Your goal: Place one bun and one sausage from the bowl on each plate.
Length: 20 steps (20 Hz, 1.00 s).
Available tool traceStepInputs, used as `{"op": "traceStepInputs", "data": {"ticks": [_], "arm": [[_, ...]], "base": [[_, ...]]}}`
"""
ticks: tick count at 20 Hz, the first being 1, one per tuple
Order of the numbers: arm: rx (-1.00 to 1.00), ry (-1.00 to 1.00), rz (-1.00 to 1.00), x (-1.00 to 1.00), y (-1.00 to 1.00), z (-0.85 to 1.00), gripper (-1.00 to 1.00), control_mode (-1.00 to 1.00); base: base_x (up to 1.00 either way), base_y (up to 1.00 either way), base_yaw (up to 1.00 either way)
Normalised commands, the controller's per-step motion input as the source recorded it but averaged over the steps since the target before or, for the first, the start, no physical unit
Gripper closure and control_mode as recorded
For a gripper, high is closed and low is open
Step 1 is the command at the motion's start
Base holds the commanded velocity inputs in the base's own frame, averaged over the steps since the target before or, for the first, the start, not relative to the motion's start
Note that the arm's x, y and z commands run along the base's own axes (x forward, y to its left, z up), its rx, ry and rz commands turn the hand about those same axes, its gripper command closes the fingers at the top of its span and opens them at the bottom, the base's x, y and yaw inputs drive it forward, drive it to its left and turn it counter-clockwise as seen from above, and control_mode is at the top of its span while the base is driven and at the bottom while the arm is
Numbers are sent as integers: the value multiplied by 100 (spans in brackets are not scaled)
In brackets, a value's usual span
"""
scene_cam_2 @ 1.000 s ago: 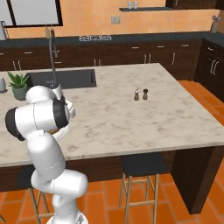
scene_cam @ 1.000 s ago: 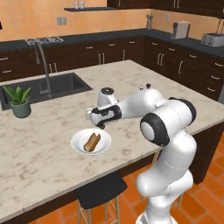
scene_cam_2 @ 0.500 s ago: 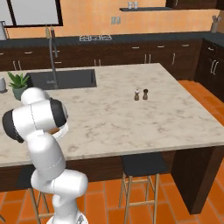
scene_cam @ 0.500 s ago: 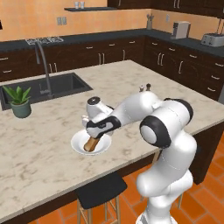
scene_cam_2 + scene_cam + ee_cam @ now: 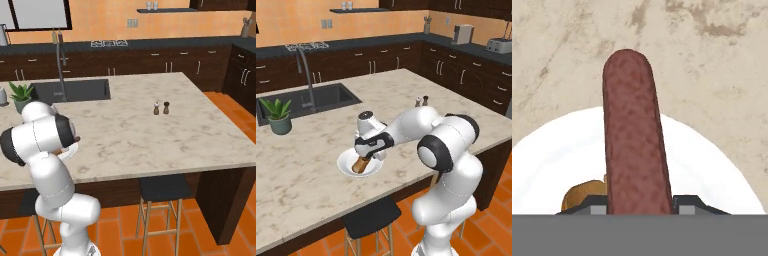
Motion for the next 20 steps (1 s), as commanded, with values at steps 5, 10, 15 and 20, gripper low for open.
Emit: {"op": "traceStepInputs", "data": {"ticks": [5,10,15,20], "arm": [[4,6,-17,0,0,-17,100,-100],[7,-1,-1,-14,-21,-2,100,-100],[8,0,2,-37,-13,-11,100,-100],[4,3,13,-14,8,-36,100,-100]], "base": [[0,0,0],[0,0,0],[0,0,0],[0,0,0]]}}
